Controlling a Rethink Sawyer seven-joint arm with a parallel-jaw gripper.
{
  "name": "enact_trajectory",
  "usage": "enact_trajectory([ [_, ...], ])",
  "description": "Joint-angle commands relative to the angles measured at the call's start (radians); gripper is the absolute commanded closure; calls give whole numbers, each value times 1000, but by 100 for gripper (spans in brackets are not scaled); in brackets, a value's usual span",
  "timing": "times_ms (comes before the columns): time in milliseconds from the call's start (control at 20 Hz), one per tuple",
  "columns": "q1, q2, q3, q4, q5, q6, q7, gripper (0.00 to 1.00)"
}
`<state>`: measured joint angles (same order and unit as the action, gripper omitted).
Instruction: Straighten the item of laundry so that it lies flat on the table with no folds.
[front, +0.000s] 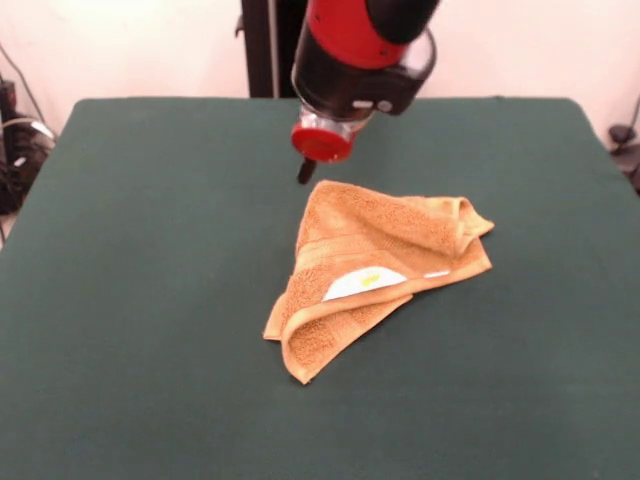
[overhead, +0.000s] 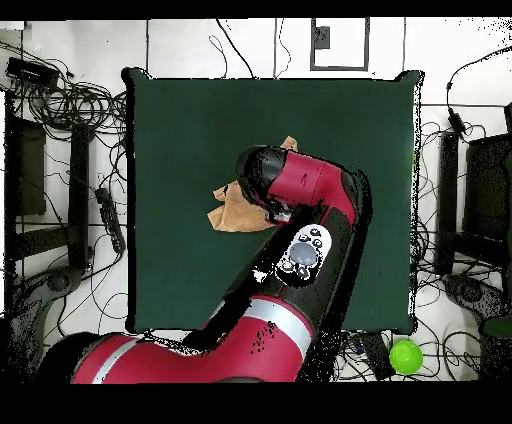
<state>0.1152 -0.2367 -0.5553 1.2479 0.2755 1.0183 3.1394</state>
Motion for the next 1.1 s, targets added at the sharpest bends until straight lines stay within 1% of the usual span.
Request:
enact_trajectory([
  [50,41,91,75,107,138,-114,399,0],
  [300,28,70,107,161,229,-173,417,0],
  [450,36,87,118,146,276,-187,435,0],
  [750,53,114,141,141,408,-248,458,0],
  [950,49,99,167,178,477,-297,448,0],
  [1100,46,91,193,179,531,-311,446,0],
])
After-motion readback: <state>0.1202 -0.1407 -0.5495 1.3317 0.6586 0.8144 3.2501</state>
